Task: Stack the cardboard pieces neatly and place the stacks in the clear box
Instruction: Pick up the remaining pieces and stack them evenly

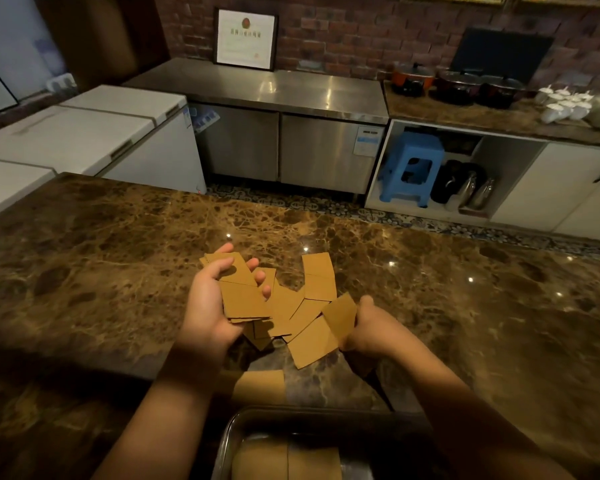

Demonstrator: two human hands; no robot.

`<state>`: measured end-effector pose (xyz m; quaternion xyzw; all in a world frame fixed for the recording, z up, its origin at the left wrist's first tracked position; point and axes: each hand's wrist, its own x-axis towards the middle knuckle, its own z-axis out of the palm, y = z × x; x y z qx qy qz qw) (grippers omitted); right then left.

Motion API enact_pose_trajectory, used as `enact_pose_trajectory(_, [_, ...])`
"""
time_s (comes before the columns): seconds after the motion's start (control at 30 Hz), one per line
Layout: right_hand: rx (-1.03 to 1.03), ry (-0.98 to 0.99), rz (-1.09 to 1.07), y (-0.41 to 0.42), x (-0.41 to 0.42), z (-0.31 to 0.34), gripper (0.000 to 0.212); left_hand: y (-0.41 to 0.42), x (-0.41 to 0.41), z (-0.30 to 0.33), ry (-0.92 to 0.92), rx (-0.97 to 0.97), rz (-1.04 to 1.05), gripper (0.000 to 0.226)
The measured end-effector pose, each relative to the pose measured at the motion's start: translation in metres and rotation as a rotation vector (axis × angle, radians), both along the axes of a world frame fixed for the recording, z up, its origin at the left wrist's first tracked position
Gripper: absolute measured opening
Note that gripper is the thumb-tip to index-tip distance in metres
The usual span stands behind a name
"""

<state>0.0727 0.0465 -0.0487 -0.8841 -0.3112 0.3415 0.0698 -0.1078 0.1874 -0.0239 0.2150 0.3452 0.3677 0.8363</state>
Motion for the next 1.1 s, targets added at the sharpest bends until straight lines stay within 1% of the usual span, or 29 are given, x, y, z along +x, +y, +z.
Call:
enact_pose_trajectory(0.03, [0.042, 0.038, 0.003, -0.001, 0.005, 0.001, 0.066, 0.001, -0.001, -0.001, -0.003, -0.005, 0.006, 0.029])
enact_pose_trajectory(0.1, [0.134, 0.166, 0.013, -0.003, 0.015, 0.003, 0.042, 0.003, -0.002, -0.002, -0.014, -0.010, 0.017, 0.027])
enact_pose_trajectory(0.13, [0.150, 0.235, 0.042, -0.004, 0.018, 0.004, 0.034, 0.003, -0.002, -0.002, -0.011, -0.009, 0.020, 0.027])
enact_pose_trajectory(0.17, [0.135, 0.280, 0.096, -0.005, 0.018, 0.006, 0.033, 0.003, -0.002, -0.002, -0.006, -0.007, 0.021, 0.027])
enact_pose_trajectory(0.2, [0.086, 0.272, 0.183, -0.004, 0.018, 0.006, 0.038, 0.002, -0.002, -0.002, -0.001, -0.006, 0.021, 0.028])
enact_pose_trajectory(0.27, [-0.041, 0.110, 0.393, 0.002, 0.012, 0.002, 0.053, 0.001, 0.000, -0.002, 0.004, -0.008, 0.015, 0.029])
enact_pose_trajectory(0.3, [-0.068, 0.016, 0.447, 0.005, 0.008, -0.001, 0.059, 0.000, 0.002, -0.001, 0.006, -0.011, 0.009, 0.029])
enact_pose_trajectory(0.37, [-0.054, -0.074, 0.463, 0.012, -0.001, -0.005, 0.070, -0.002, 0.004, 0.000, 0.002, -0.018, 0.003, 0.027])
enact_pose_trajectory(0.43, [-0.044, -0.094, 0.460, 0.016, -0.006, -0.007, 0.077, -0.003, 0.005, 0.000, 0.002, -0.019, 0.003, 0.027])
enact_pose_trajectory(0.5, [-0.044, -0.111, 0.476, 0.018, -0.005, -0.007, 0.073, -0.002, 0.004, -0.001, 0.004, -0.020, 0.008, 0.029])
enact_pose_trajectory(0.6, [-0.027, -0.140, 0.501, 0.020, -0.007, -0.004, 0.052, -0.002, 0.004, -0.002, 0.019, -0.021, 0.016, 0.029])
enact_pose_trajectory(0.63, [-0.012, -0.128, 0.502, 0.020, -0.008, -0.003, 0.048, -0.003, 0.004, -0.003, 0.022, -0.025, 0.016, 0.029])
enact_pose_trajectory(0.73, [0.076, 0.003, 0.469, 0.017, -0.008, 0.003, 0.040, -0.004, 0.003, -0.005, 0.031, -0.038, 0.015, 0.029])
enact_pose_trajectory(0.83, [0.100, 0.239, 0.367, 0.003, 0.004, 0.022, 0.030, -0.003, -0.001, -0.005, 0.026, -0.028, 0.019, 0.028])
enact_pose_trajectory(0.9, [0.094, 0.339, 0.295, -0.009, 0.014, 0.039, 0.031, -0.002, -0.002, -0.003, 0.008, -0.022, 0.017, 0.027])
enact_pose_trajectory(0.97, [0.138, 0.378, 0.234, -0.021, 0.025, 0.055, 0.035, -0.002, -0.002, 0.000, -0.006, -0.015, 0.007, 0.027])
enact_pose_trajectory(1.03, [0.295, 0.440, 0.129, -0.030, 0.031, 0.068, 0.038, -0.004, 0.001, 0.004, -0.020, 0.010, -0.015, 0.027])
enact_pose_trajectory(1.1, [0.550, 0.573, -0.057, -0.034, 0.032, 0.077, 0.038, -0.008, 0.005, 0.007, -0.019, 0.060, -0.059, 0.028])
